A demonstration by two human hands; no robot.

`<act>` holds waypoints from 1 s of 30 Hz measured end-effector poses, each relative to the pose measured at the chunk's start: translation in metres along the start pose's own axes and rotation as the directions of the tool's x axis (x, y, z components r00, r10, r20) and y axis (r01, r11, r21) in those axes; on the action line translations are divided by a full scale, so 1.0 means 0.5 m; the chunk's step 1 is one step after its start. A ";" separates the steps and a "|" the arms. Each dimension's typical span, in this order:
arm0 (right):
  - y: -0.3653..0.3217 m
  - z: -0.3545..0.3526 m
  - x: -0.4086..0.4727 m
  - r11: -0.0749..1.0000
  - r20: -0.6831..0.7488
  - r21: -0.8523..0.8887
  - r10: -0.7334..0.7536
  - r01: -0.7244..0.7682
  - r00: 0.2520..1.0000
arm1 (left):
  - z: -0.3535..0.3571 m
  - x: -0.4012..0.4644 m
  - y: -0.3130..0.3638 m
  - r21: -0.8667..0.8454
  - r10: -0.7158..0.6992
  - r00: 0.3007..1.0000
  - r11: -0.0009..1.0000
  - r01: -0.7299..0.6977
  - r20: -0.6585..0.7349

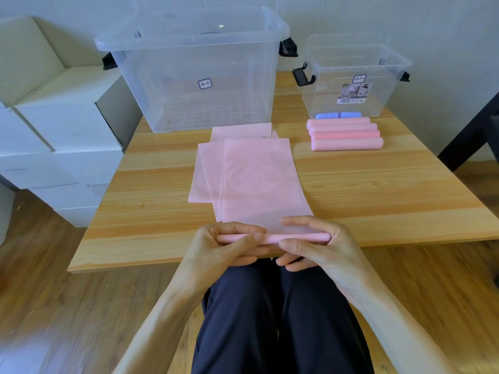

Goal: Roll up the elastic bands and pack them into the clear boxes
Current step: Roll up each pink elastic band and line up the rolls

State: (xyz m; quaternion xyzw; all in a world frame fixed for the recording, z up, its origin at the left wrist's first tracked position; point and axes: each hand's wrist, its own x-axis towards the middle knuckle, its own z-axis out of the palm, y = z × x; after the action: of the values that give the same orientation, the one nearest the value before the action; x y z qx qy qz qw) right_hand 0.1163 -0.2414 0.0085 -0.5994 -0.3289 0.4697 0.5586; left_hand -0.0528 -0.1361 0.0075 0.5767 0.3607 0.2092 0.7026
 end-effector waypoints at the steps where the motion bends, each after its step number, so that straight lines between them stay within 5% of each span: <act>1: -0.001 -0.001 0.000 1.000 -0.002 0.000 -0.008 0.008 1.000 | 0.000 0.000 0.001 0.000 0.001 1.000 1.000 -0.001 -0.006; 30: -0.001 0.001 -0.003 0.999 -0.024 0.002 -0.033 0.033 0.999 | 0.006 0.000 0.003 -0.061 0.027 1.000 0.998 -0.028 -0.004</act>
State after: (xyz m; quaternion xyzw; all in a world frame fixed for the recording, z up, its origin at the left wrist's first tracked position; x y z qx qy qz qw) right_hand 0.1156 -0.2424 0.0093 -0.5989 -0.3316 0.4534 0.5708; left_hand -0.0505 -0.1376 0.0092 0.5594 0.3473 0.2308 0.7163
